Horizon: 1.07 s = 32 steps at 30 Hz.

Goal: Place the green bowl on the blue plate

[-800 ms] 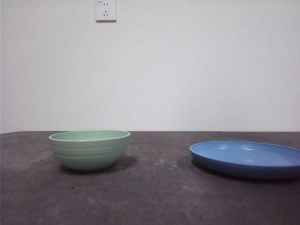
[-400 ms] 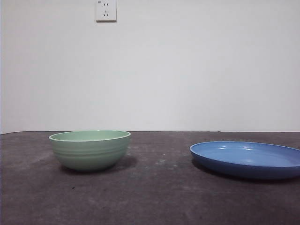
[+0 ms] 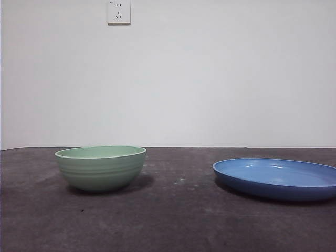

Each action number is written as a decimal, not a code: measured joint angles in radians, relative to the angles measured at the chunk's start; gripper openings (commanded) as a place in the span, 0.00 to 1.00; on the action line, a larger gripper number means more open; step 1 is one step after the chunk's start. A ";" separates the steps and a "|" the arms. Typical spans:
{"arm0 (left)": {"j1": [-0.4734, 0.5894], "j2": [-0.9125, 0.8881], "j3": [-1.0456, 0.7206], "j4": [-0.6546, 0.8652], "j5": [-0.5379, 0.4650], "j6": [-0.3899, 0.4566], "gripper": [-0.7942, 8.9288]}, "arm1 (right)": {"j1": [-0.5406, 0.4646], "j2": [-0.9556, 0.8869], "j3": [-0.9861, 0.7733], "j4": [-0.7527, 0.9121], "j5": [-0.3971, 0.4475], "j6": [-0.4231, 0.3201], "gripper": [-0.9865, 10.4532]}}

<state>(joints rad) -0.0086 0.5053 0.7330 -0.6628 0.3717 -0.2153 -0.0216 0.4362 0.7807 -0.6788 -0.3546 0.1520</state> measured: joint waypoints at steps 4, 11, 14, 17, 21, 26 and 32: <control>-0.001 0.094 0.072 -0.096 0.099 0.076 0.09 | 0.000 0.113 0.109 -0.147 -0.079 -0.067 0.09; -0.061 0.204 0.179 -0.260 0.158 0.180 0.09 | 0.049 0.233 0.217 -0.350 -0.167 -0.160 0.09; -0.097 0.226 0.208 -0.317 0.176 0.219 0.09 | 0.080 0.255 0.237 -0.423 -0.169 -0.192 0.09; -0.132 0.232 0.212 -0.341 0.183 0.242 0.09 | 0.111 0.262 0.238 -0.478 -0.169 -0.215 0.09; -0.150 0.233 0.212 -0.358 0.183 0.259 0.09 | 0.142 0.263 0.238 -0.501 -0.169 -0.231 0.09; -0.153 0.233 0.212 -0.358 0.183 0.259 0.21 | 0.153 0.263 0.238 -0.501 -0.169 -0.234 0.15; -0.153 0.233 0.212 -0.358 0.183 0.259 0.51 | 0.153 0.263 0.238 -0.501 -0.168 -0.233 0.46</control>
<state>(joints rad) -0.1616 0.7383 0.9455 -1.0206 0.5545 0.0433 0.1310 0.6991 1.0183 -1.1801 -0.5228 -0.0814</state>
